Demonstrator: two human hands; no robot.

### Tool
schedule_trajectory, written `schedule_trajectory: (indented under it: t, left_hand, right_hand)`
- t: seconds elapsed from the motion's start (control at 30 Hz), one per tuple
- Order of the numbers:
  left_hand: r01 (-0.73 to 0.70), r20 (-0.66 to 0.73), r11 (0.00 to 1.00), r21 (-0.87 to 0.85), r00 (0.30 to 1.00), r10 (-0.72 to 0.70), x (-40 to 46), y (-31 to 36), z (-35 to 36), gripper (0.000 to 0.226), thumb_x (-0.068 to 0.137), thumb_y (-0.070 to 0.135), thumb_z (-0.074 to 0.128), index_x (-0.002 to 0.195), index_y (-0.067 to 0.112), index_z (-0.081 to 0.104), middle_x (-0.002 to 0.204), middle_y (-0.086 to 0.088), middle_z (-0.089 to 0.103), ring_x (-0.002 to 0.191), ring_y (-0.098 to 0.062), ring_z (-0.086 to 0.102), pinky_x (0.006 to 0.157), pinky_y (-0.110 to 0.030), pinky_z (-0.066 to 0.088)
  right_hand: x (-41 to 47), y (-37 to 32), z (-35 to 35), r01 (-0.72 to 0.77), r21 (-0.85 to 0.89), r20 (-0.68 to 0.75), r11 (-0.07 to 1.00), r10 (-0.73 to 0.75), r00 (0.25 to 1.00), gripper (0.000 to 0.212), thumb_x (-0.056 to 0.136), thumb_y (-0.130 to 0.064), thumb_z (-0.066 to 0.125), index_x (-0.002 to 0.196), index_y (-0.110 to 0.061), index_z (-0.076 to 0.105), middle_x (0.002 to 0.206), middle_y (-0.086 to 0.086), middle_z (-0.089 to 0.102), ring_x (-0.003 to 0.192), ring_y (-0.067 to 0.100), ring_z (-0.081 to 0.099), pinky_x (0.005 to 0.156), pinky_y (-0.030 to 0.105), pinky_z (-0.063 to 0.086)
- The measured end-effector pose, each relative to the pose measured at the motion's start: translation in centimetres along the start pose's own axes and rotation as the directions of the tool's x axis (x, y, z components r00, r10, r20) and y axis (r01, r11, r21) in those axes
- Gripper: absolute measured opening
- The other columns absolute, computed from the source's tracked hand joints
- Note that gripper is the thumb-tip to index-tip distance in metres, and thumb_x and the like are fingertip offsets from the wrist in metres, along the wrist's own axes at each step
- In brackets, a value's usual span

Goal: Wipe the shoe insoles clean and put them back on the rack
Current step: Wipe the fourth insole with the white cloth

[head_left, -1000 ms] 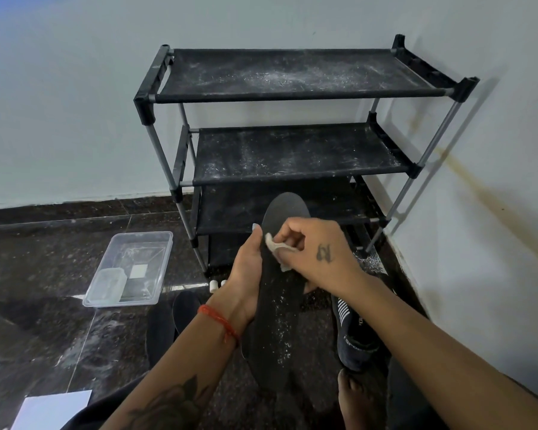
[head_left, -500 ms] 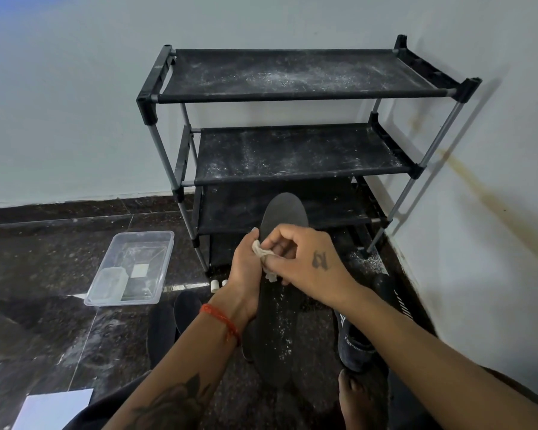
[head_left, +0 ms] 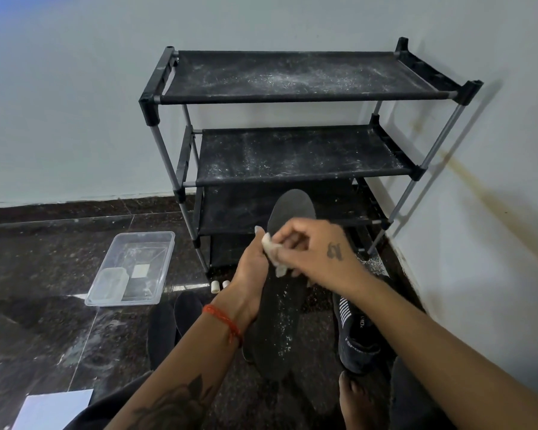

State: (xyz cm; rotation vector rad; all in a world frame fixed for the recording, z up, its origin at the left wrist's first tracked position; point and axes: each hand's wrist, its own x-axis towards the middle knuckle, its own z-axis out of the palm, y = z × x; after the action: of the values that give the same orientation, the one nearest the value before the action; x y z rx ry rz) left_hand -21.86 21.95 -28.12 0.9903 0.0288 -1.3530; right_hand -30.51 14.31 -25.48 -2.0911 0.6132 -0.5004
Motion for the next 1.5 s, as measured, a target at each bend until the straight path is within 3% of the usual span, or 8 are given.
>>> schedule_trajectory:
  t: [0.33,0.43,0.57,0.67,0.93,1.07,1.2,1.5]
  left_hand:
    - [0.030,0.040,0.999,0.037,0.999,-0.031,0.1,-0.4,0.1,0.066,0.097,0.056,0.027,0.105,0.002,0.063,0.090,-0.020,0.070,0.070,-0.032,0.069,0.062,-0.041,0.059]
    - [0.015,0.002,1.000,0.011,1.000,-0.015,0.0,-0.2,0.1,0.065,0.098,0.054,0.027,0.109,0.001,0.063,0.092,-0.021,0.070,0.072,-0.033,0.069,0.061,-0.041,0.059]
    - [-0.103,-0.106,0.990,0.093,0.988,0.113,0.5,-0.2,-0.4,0.056,0.103,0.038,0.026,0.106,-0.002,0.066,0.076,-0.011,0.068,0.065,-0.019,0.067,0.056,-0.022,0.055]
    - [-0.100,-0.076,0.994,0.035,0.992,0.102,0.7,-0.2,-0.5,0.067,0.103,0.038,0.027,0.066,0.006,0.072,0.059,-0.009,0.067,0.049,-0.015,0.066,0.045,-0.019,0.051]
    - [-0.060,0.012,0.998,-0.005,0.998,0.060,-0.7,0.0,0.9,0.050,0.100,0.038,0.031,0.090,0.000,0.062,0.070,-0.015,0.070,0.057,-0.024,0.068,0.047,-0.031,0.056]
    - [0.020,-0.020,0.997,-0.075,1.000,-0.022,-0.5,0.5,0.5,0.063,0.096,0.053,0.032,0.110,-0.001,0.061,0.107,-0.024,0.065,0.092,-0.037,0.063,0.081,-0.046,0.053]
    - [-0.037,-0.024,0.997,-0.061,0.999,0.035,0.0,0.5,0.1,0.060,0.098,0.050,0.027,0.097,0.003,0.064,0.086,-0.015,0.071,0.071,-0.022,0.070,0.069,-0.030,0.056]
    - [0.069,0.061,0.997,0.021,0.996,-0.070,-0.4,-0.5,0.3,0.051,0.100,0.041,0.031,0.101,0.003,0.064,0.082,-0.015,0.070,0.066,-0.023,0.070,0.061,-0.033,0.059]
  right_hand:
    - [1.3,3.5,-2.5,-0.091,-0.518,-0.221,0.850,-0.031,0.975,0.007,0.076,-0.017,0.067,0.084,-0.017,0.067,0.082,0.001,0.060,0.074,0.015,0.056,0.062,0.019,0.036]
    - [1.1,2.3,-2.9,-0.040,-0.311,-0.258,0.949,-0.044,0.965,0.005,0.076,-0.017,0.071,0.080,-0.015,0.068,0.071,-0.007,0.059,0.060,0.003,0.056,0.052,0.007,0.039]
    - [-0.2,-0.4,0.3,0.049,0.030,-0.008,0.998,-0.049,0.999,0.006,0.076,-0.016,0.072,0.078,-0.012,0.069,0.065,-0.005,0.064,0.053,0.005,0.060,0.049,0.020,0.051]
    - [-0.1,0.2,1.4,0.121,-0.040,-0.018,0.992,-0.122,0.992,0.005,0.075,-0.014,0.072,0.076,-0.015,0.067,0.063,-0.009,0.061,0.054,0.003,0.058,0.053,0.010,0.043]
    - [1.3,3.6,-2.7,-0.088,-0.491,-0.210,0.866,-0.020,0.977,0.008,0.075,-0.015,0.067,0.083,-0.018,0.068,0.082,0.000,0.062,0.074,0.014,0.057,0.062,0.019,0.035]
    - [1.1,2.0,-2.7,0.011,-0.264,-0.280,0.964,-0.087,0.956,0.005,0.075,-0.014,0.071,0.079,-0.013,0.069,0.070,-0.005,0.061,0.059,0.003,0.056,0.056,0.012,0.045]
    - [-0.5,-0.2,0.6,0.047,0.025,0.036,0.999,-0.048,0.998,0.009,0.074,-0.012,0.073,0.082,-0.014,0.069,0.069,-0.003,0.066,0.057,0.007,0.061,0.052,0.019,0.052]
    - [0.4,2.0,-1.0,0.098,-0.409,-0.037,0.907,-0.124,0.992,0.006,0.074,-0.020,0.068,0.079,-0.024,0.067,0.076,-0.008,0.063,0.070,0.009,0.059,0.067,0.031,0.050]
